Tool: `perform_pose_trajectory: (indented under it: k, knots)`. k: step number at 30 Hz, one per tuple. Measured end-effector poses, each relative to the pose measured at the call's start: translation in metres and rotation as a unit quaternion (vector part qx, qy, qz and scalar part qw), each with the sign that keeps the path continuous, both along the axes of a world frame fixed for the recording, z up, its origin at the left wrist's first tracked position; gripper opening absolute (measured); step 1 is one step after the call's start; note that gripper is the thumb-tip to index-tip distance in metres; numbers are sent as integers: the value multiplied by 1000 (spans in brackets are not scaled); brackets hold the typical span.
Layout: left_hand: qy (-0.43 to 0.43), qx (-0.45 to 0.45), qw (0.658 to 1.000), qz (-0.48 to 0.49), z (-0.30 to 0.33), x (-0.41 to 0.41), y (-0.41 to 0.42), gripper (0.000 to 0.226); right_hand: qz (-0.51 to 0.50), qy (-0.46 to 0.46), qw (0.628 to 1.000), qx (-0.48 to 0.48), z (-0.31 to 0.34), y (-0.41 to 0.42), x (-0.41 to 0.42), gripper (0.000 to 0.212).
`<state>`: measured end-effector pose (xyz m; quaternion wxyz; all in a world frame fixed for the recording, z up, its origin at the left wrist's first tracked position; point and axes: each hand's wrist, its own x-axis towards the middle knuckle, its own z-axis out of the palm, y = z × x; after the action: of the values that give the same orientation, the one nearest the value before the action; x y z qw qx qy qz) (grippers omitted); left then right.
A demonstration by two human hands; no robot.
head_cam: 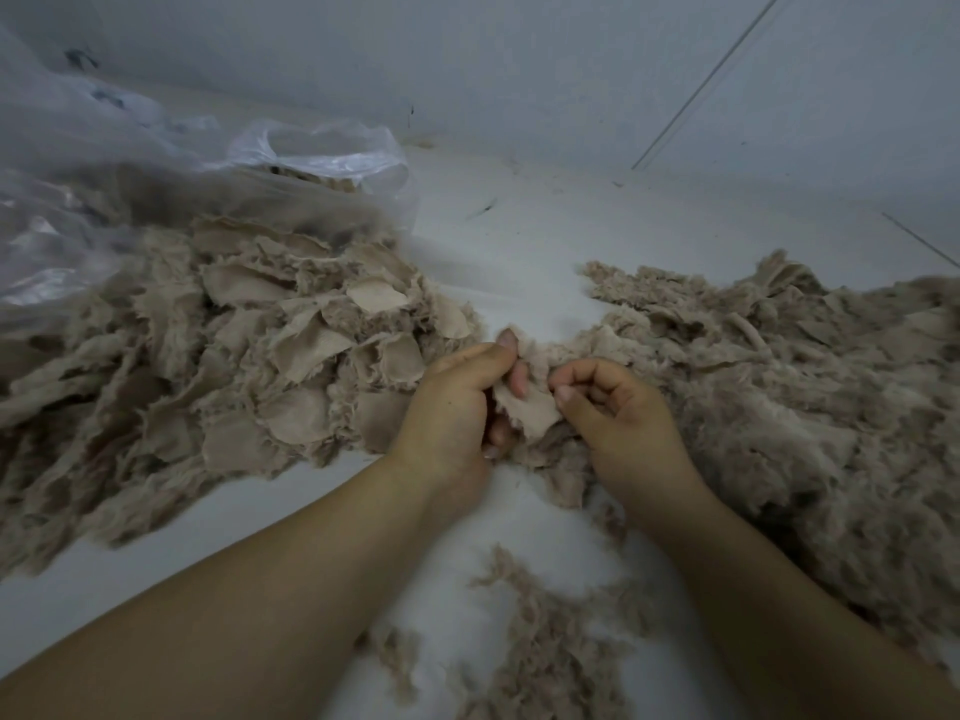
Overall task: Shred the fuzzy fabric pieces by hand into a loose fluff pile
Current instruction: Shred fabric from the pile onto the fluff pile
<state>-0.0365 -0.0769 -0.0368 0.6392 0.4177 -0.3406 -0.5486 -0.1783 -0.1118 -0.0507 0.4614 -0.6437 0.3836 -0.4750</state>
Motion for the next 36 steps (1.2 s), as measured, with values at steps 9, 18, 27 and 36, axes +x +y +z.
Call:
perform_pose_trajectory:
  k: [9, 18, 27, 36]
  knots:
    - [9, -30, 999, 43, -4, 0, -5, 22, 4, 15, 1000, 13, 0, 1, 2, 27]
    - [-129, -25, 991, 3, -5, -2, -5, 9, 17, 32, 999, 4, 2, 4, 1, 21]
    - [-27, -84, 995, 47, 3, 3, -3, 26, 11, 70, 997, -11, 5, 5, 0, 29]
    - [4, -107, 994, -7, 8, 1, -2, 44, -37, 66, 997, -27, 2, 2, -1, 32]
